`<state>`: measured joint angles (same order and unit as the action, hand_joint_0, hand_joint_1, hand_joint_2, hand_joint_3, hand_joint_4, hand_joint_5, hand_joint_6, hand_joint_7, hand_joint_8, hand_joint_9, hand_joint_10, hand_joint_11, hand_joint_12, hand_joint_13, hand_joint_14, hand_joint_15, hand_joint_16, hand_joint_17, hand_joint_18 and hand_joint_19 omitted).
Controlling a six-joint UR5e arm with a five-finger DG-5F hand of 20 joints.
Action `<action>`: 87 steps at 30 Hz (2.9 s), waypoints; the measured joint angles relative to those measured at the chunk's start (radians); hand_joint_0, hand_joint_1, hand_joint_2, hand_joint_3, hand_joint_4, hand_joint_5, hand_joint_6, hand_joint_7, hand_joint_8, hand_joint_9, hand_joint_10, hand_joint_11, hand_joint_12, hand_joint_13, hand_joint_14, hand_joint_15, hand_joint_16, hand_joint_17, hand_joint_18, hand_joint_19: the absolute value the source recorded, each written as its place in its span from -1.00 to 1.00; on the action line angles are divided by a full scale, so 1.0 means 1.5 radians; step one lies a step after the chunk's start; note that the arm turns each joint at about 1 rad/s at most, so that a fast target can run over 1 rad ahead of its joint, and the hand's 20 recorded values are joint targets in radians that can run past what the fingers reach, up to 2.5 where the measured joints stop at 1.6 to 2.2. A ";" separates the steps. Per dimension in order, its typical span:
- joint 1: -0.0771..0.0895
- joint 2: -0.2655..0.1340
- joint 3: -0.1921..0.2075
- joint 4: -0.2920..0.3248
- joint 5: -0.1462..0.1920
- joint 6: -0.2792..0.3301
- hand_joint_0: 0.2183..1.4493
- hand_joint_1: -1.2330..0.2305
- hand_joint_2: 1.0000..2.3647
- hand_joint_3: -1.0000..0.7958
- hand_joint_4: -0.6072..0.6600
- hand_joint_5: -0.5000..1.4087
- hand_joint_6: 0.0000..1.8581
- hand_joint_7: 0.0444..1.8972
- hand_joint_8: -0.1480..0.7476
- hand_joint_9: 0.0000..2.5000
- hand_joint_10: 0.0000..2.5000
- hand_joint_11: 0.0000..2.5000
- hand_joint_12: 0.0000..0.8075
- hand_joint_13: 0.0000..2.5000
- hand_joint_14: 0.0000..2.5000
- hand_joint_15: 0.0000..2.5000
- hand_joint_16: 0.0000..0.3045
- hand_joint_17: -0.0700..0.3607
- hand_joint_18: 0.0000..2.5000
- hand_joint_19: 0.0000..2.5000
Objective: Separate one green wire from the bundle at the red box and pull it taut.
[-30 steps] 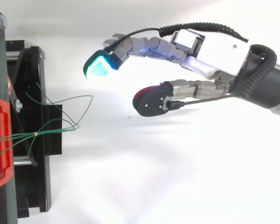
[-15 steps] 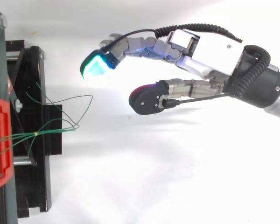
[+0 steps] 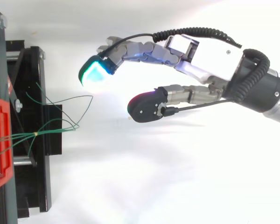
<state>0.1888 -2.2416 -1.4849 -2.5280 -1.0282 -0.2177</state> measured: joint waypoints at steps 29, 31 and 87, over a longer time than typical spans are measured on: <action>-0.011 0.074 0.004 -0.242 -0.041 0.080 -0.57 -0.02 -1.00 -0.44 0.27 -0.66 -0.46 -0.28 -0.19 -0.71 -1.00 -1.00 -0.22 -0.95 -1.00 -1.00 -0.67 -0.14 -1.00 -0.93; -0.010 0.070 0.005 -0.215 -0.031 0.064 -0.57 -0.02 -1.00 -0.44 0.27 -0.66 -0.46 -0.28 -0.18 -0.70 -1.00 -1.00 -0.22 -0.95 -1.00 -1.00 -0.67 -0.14 -1.00 -0.93; 0.039 -0.084 0.219 -0.133 -0.010 0.006 -0.50 -0.19 -1.00 -0.44 0.34 -0.60 -0.46 -0.08 -0.16 -0.54 -1.00 -1.00 -0.23 -0.82 -1.00 -1.00 -0.69 -0.17 -0.88 -0.90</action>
<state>0.2474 -2.3673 -1.1564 -2.7279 -1.0429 -0.2085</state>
